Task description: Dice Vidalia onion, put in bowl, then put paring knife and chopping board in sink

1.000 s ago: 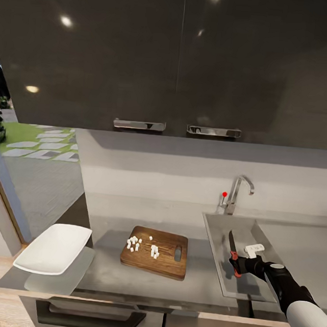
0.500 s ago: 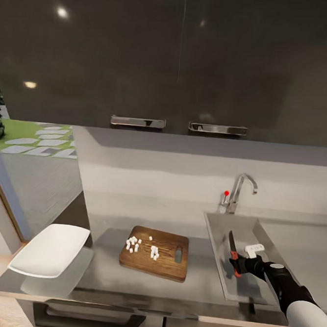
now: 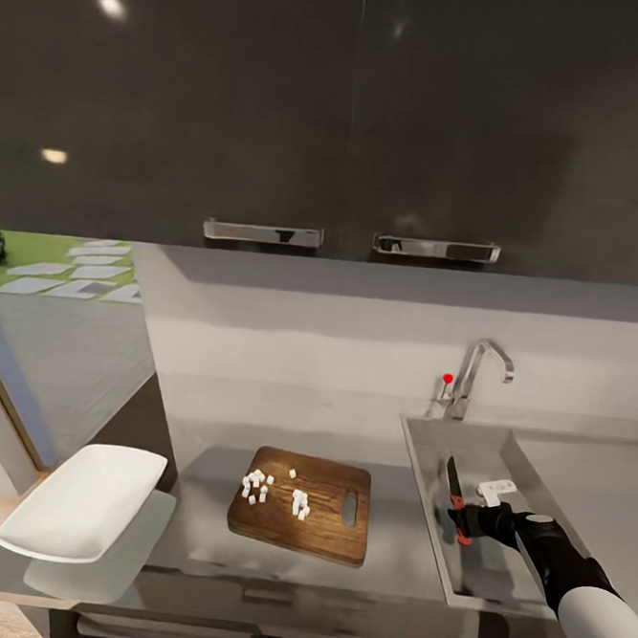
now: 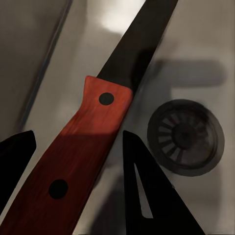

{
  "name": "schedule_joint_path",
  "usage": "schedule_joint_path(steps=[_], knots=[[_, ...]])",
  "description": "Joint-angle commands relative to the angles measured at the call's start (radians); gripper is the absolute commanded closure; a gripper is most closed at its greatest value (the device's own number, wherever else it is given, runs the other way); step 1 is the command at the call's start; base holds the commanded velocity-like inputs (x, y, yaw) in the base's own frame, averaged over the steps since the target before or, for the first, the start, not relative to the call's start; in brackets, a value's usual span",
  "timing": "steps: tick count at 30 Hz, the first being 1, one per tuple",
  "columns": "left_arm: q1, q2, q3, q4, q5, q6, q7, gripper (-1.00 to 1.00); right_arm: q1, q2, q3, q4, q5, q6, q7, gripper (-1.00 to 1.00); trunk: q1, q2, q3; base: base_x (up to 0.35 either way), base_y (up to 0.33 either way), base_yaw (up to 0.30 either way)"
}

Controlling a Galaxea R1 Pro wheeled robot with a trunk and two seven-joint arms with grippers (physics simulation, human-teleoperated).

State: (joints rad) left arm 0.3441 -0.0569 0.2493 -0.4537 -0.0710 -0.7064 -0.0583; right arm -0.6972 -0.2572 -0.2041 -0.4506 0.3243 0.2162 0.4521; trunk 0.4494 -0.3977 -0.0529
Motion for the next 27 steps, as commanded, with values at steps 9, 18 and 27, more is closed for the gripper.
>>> schedule_joint_path(steps=[9, 18, 27], knots=[[0.000, -0.001, 0.008, -0.002, -0.007, -0.001, -0.006, -1.00, -0.001, 0.001, -0.008, -0.003, 0.010, 0.023, 0.008, 1.00, 0.001, -0.002, -0.017, 0.000, 0.000, 0.000], [0.000, -0.001, 0.008, -0.002, -0.007, -0.001, -0.006, -1.00, -0.001, 0.001, -0.008, -0.017, 0.010, 0.047, 0.008, 1.00, 0.001, -0.002, -0.030, 0.000, 0.000, 0.000], [0.000, -0.001, 0.008, -0.002, -0.007, -0.001, -0.006, -1.00, -0.001, 0.000, -0.008, -0.017, 0.010, 0.048, 0.008, 1.00, 0.001, -0.002, -0.031, 0.000, 0.000, 0.000]])
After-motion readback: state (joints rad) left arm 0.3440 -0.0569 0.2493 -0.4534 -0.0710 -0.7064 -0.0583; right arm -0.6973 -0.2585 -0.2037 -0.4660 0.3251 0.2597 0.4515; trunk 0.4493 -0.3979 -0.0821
